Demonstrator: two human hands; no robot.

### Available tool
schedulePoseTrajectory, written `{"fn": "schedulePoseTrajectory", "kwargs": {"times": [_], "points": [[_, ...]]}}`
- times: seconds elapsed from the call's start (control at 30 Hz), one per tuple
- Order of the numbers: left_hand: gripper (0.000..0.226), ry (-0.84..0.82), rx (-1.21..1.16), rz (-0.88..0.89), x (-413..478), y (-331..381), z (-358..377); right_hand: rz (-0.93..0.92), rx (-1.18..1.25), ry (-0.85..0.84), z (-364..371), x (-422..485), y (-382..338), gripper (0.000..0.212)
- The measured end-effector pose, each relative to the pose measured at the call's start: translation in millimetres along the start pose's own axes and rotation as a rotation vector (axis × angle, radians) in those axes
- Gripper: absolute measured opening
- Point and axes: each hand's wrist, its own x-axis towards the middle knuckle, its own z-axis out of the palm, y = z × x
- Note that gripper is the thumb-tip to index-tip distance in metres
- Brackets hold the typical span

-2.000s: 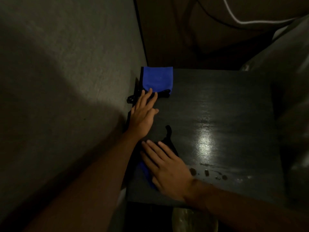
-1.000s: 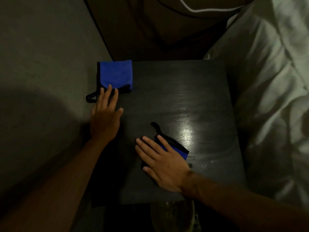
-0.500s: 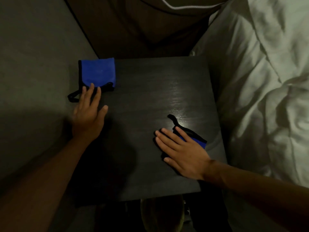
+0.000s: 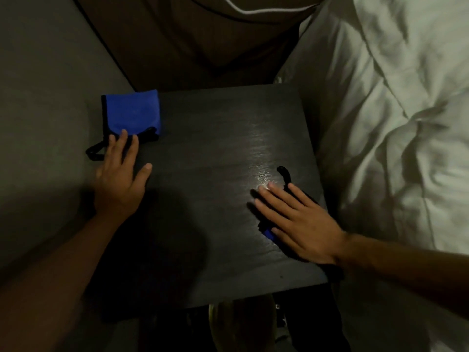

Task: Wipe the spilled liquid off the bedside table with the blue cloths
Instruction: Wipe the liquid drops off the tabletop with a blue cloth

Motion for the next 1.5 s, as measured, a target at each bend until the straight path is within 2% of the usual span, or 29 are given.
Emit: {"fn": "schedulePoseTrajectory", "kwargs": {"times": [0.07,0.1,0.17,0.43,0.6,0.73,0.8,0.83,0.9,0.97,1.0,1.03,1.1,1.27,1.5], "points": [[0.072,0.007,-0.011,0.011,0,-1,1,-0.218,-0.093,-0.097,-5,-1,22,0.063],[0.072,0.014,-0.016,0.017,0,0,2,-0.268,-0.112,-0.129,-5,1,30,0.061],[0.071,0.028,-0.030,0.018,-1,0,1,-0.230,-0.106,-0.139,0,2,38,0.058],[0.069,0.048,-0.008,0.068,-1,-5,5,0.413,0.073,0.037,21,-30,3,0.060],[0.068,0.039,0.006,0.030,0,-3,5,0.861,0.184,0.116,31,-30,-58,0.064],[0.068,0.048,0.006,0.052,-1,-3,5,1.038,0.241,0.064,31,-23,-91,0.068],[0.068,0.051,0.003,0.059,-2,-2,3,0.979,0.209,0.044,19,-28,-79,0.071],[0.068,0.048,0.005,0.058,-2,-3,3,0.860,0.171,0.060,13,-33,-68,0.072],[0.069,0.034,0.012,0.050,-2,-3,2,0.432,0.072,0.054,4,-46,-40,0.070],[0.071,0.024,0.021,0.030,-1,-3,2,-0.023,-0.054,-0.038,3,-52,-16,0.066],[0.071,0.020,0.029,0.024,-1,-3,2,-0.156,-0.095,-0.080,8,-53,-10,0.064],[0.072,0.016,0.034,0.022,0,-2,2,-0.204,-0.108,-0.104,14,-53,-7,0.061],[0.072,0.010,0.036,0.004,1,-2,2,-0.148,-0.085,-0.108,24,-53,-9,0.059],[0.070,0.009,0.024,-0.007,1,-2,3,0.132,-0.028,-0.017,30,-67,-35,0.059],[0.070,0.008,0.027,-0.010,4,-5,3,0.528,0.070,0.014,38,-60,-92,0.060]]}}
